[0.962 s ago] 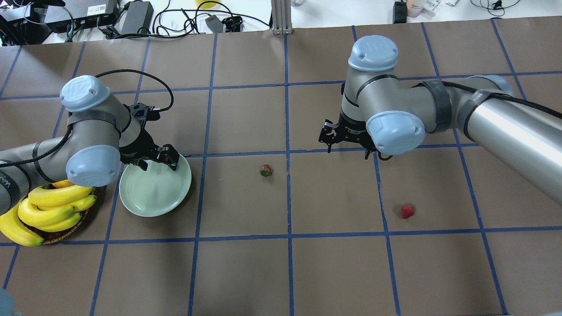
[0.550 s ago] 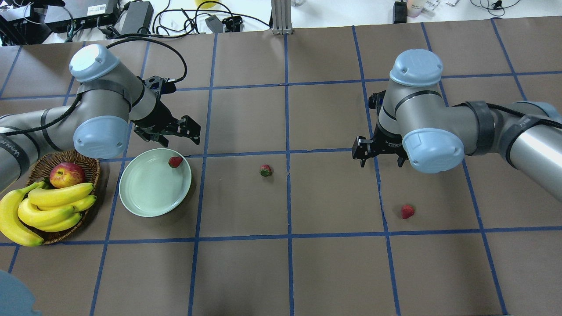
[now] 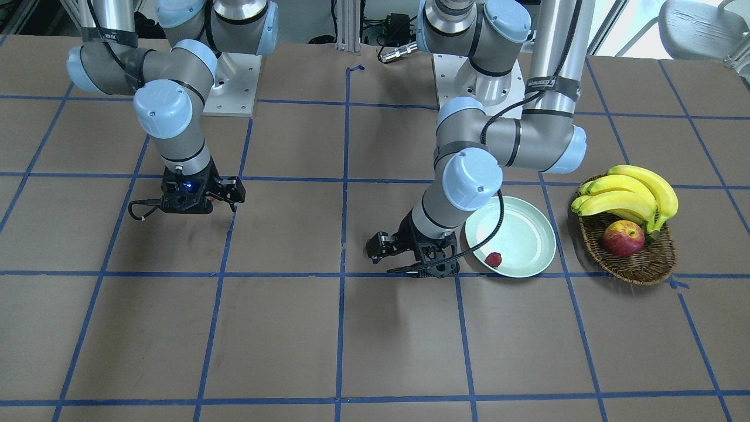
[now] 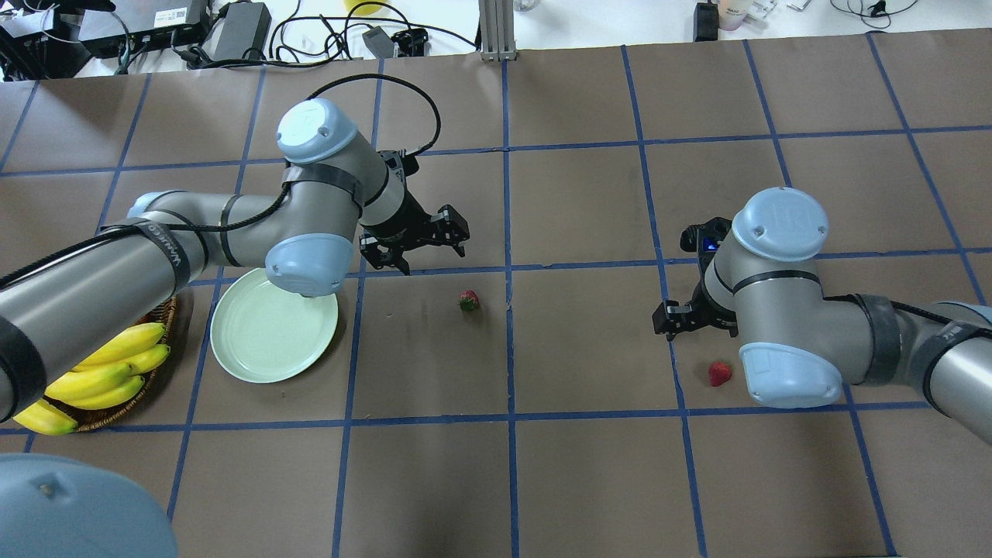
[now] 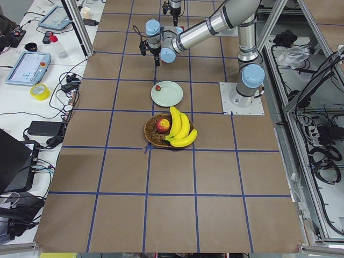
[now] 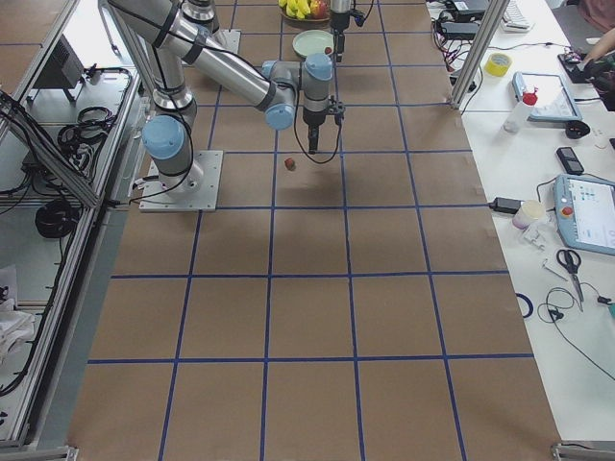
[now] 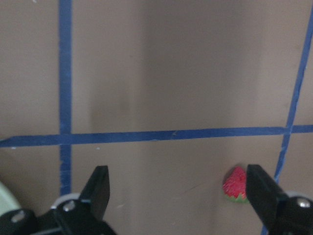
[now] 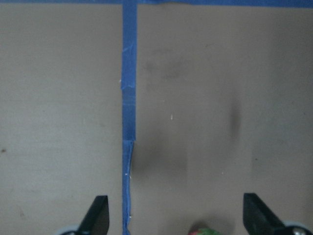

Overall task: Collect all strawberries into plate
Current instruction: 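Grasp the last strawberry with the right gripper while the left grasps the center one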

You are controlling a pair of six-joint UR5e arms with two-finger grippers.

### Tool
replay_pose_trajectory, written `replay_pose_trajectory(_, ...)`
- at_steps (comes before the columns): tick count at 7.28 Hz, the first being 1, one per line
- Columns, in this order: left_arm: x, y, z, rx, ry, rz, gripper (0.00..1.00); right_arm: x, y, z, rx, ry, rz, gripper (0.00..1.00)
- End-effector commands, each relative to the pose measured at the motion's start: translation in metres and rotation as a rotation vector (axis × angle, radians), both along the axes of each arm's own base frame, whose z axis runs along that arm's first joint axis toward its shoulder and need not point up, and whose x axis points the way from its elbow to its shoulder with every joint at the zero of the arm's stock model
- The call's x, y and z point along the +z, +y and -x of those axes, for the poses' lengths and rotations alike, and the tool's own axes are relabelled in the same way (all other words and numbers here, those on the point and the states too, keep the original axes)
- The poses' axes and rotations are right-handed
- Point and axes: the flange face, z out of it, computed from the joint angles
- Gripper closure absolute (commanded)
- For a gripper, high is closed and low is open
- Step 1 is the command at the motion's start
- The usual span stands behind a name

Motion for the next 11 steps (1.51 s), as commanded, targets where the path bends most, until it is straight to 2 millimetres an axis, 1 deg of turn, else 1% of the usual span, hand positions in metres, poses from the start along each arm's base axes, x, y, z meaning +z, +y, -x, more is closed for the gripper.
replay_pose_trajectory(1,-0.012,0.002,0.044,0.067,-0.061,-0.016,0.0,-0.017,0.025,0.01,-0.011,0.003,-0.035,0.07)
replay_pose_trajectory(2,-0.017,0.007,0.058,0.046,-0.091,-0.016,0.0,-0.019,0.025,0.021,-0.04,-0.002,-0.043,0.11)
replay_pose_trajectory(3,-0.023,0.015,0.064,-0.004,-0.191,-0.012,0.0,-0.021,0.025,0.03,-0.063,-0.006,-0.055,0.23)
replay_pose_trajectory(4,-0.015,0.021,0.065,-0.087,-0.209,0.0,0.0,-0.022,0.026,0.031,-0.068,-0.011,-0.068,0.35)
replay_pose_trajectory(5,-0.019,0.023,0.064,-0.136,-0.213,-0.002,0.0,-0.024,0.028,0.03,-0.068,-0.023,-0.089,0.51)
replay_pose_trajectory(6,-0.022,0.024,0.064,-0.126,-0.213,-0.01,0.0,-0.025,0.028,0.03,-0.062,-0.024,-0.096,0.55)
replay_pose_trajectory(7,-0.03,0.026,0.063,-0.126,-0.216,-0.025,0.11,-0.026,0.03,0.03,-0.059,-0.031,-0.127,0.59)
replay_pose_trajectory(8,-0.033,0.028,0.062,-0.136,-0.217,-0.031,0.18,-0.025,0.029,0.029,-0.059,-0.033,-0.126,0.59)
replay_pose_trajectory(9,-0.038,0.032,0.062,-0.13,-0.219,-0.043,0.27,-0.022,0.025,0.03,-0.059,-0.031,-0.126,0.63)
replay_pose_trajectory(10,-0.041,0.035,0.061,-0.13,-0.213,-0.052,0.37,-0.011,0.014,0.031,-0.059,-0.032,-0.134,0.67)
replay_pose_trajectory(11,-0.04,0.035,0.061,-0.13,-0.213,-0.051,0.69,0.004,-0.003,0.031,-0.071,-0.033,-0.139,0.69)
